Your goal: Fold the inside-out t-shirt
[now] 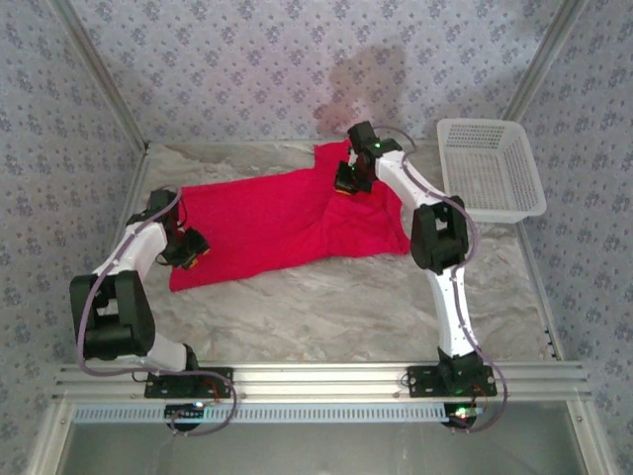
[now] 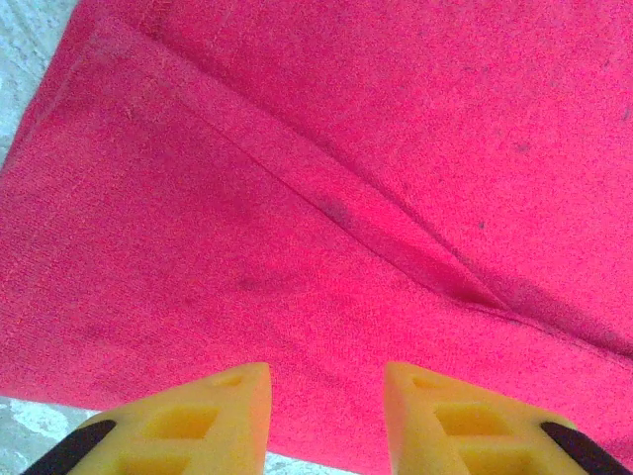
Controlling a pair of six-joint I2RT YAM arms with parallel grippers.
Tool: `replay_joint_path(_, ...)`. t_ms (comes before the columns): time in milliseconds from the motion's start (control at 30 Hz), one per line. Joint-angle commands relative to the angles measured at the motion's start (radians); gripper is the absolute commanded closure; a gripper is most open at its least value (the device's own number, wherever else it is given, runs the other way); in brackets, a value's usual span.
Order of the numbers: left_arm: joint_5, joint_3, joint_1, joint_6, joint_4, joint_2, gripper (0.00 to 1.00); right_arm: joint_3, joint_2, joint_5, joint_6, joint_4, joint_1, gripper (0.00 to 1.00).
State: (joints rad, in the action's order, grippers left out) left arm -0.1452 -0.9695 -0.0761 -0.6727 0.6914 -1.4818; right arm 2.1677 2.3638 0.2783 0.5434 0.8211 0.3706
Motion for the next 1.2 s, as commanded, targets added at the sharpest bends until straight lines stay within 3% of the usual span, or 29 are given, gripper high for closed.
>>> replay_joint_path(0, 0.013, -0.025, 0.004, 0.016, 0.019, -0.018, 0.65, 0.149, 0.082, 0.027, -0.011, 0.154, 0.003, 0.69)
replay_joint_path(33, 0.01, -0.03, 0.004, 0.016, 0.021, -0.021, 0.65, 0.169, 0.08, 0.025, -0.023, 0.177, 0.001, 0.55)
replay_joint_path(67, 0.009, -0.034, 0.005, 0.015, 0.022, -0.019, 0.65, 0.165, 0.065, 0.013, -0.037, 0.194, 0.001, 0.48)
replay_joint_path(133, -0.002, -0.038, 0.005, 0.009, 0.019, -0.013, 0.65, 0.105, 0.007, -0.02, -0.078, 0.212, 0.002, 0.44)
replay_joint_path(300, -0.062, -0.002, 0.006, -0.02, -0.021, 0.014, 0.65, -0.313, -0.245, -0.048, -0.088, 0.078, 0.002, 0.43)
replay_joint_path(467, -0.116, 0.084, 0.001, -0.048, -0.125, -0.014, 0.65, -0.67, -0.408, 0.044, -0.026, -0.126, -0.008, 0.44)
replay_joint_path(600, -0.128, 0.094, -0.049, -0.03, -0.157, -0.098, 0.66, -0.78, -0.39, 0.06, 0.016, -0.191, -0.051, 0.45)
replay_joint_path(833, -0.083, 0.07, -0.215, 0.015, -0.142, -0.186, 0.66, -0.996, -0.43, -0.056, 0.042, -0.173, -0.129, 0.54)
replay_joint_path(1167, 0.006, 0.008, -0.223, 0.067, -0.056, -0.189, 0.67, -1.238, -0.678, -0.146, 0.041, -0.102, -0.065, 0.57)
